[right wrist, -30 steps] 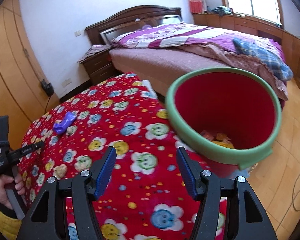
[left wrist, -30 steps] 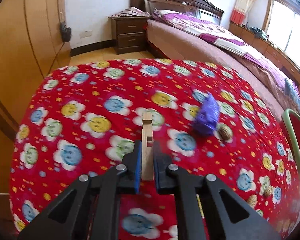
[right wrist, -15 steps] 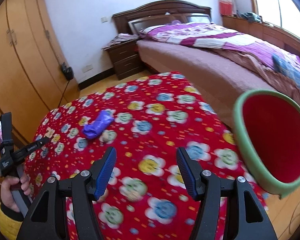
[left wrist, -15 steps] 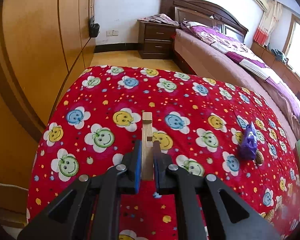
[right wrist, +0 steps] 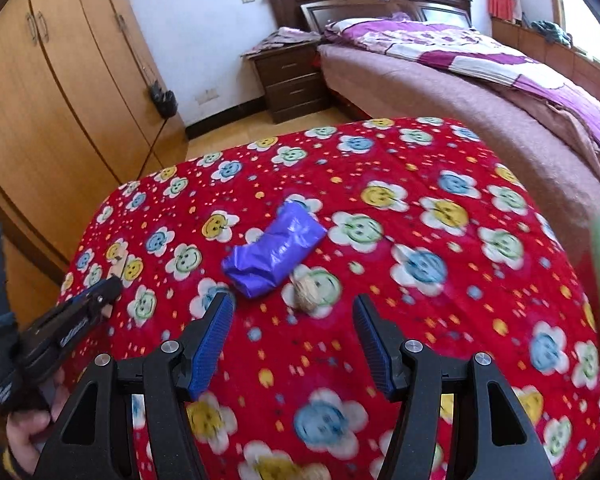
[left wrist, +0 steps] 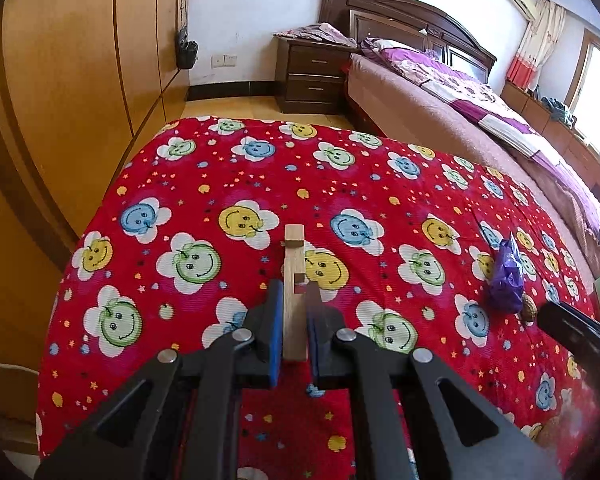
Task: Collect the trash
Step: 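Grasp the wooden stick with the left tool, then grasp the purple plastic bag with the right tool while left holds the stick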
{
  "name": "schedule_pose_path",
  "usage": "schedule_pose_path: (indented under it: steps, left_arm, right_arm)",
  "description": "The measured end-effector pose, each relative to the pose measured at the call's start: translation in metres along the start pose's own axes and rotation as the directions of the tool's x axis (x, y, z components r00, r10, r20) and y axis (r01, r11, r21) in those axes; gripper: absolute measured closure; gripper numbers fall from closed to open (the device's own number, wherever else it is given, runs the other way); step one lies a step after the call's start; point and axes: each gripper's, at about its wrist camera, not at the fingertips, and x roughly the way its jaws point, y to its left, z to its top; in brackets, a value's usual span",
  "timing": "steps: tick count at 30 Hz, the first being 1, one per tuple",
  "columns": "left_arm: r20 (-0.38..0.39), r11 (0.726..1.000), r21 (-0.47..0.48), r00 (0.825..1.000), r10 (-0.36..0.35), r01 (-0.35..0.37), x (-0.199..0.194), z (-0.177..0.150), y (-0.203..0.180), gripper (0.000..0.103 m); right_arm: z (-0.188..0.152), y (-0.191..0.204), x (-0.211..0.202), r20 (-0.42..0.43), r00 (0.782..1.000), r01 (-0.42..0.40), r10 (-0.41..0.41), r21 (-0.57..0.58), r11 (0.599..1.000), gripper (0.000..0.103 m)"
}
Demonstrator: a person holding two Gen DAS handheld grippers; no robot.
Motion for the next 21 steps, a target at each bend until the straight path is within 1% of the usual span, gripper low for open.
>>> schedule_pose_path:
  steps: [2, 3, 9, 11, 15, 18, 21]
  left_arm:
    - [0.0, 1.0, -0.004, 1.0, -0.007, 0.007, 0.001, 0.0, 0.004, 0.093]
    - [0.0, 1.0, -0.005, 1.0, -0.008, 0.008, 0.001, 0.0, 0.004, 0.093]
    - [0.001, 1.0, 0.001, 1.0, -0.018, 0.018, 0.001, -0.001, 0.004, 0.093]
    - [0.001, 1.0, 0.005, 1.0, -0.021, 0.021, 0.001, -0.002, 0.003, 0.093]
    - [0.003, 1.0, 0.009, 1.0, -0.024, 0.024, 0.0, -0.003, 0.0, 0.093]
    - [0.002, 1.0, 0.007, 1.0, -0.024, 0.024, 0.0, -0.003, 0.0, 0.093]
    - [0.003, 1.0, 0.008, 1.0, -0.024, 0.024, 0.0, -0.003, 0.0, 0.093]
  right_arm:
    - [0.004, 0.004, 0.008, -0.002, 1.0, -0.004, 0.004, 0.002, 1.0, 0.037]
    - [0.006, 0.006, 0.012, -0.002, 1.0, -0.005, 0.005, 0.003, 1.0, 0.034]
    - [0.015, 0.017, 0.028, -0.008, 1.0, -0.014, 0.014, 0.019, 1.0, 0.034]
    - [0.016, 0.021, 0.034, -0.016, 1.0, 0.007, -0.007, 0.01, 1.0, 0.034]
    - [0.017, 0.025, 0.045, -0.039, 0.996, 0.076, -0.076, -0.019, 0.997, 0.034]
    - [0.016, 0.026, 0.046, -0.04, 0.995, 0.086, -0.087, -0.033, 0.996, 0.034]
    - [0.015, 0.031, 0.046, -0.04, 0.993, 0.109, -0.112, -0.071, 0.991, 0.034]
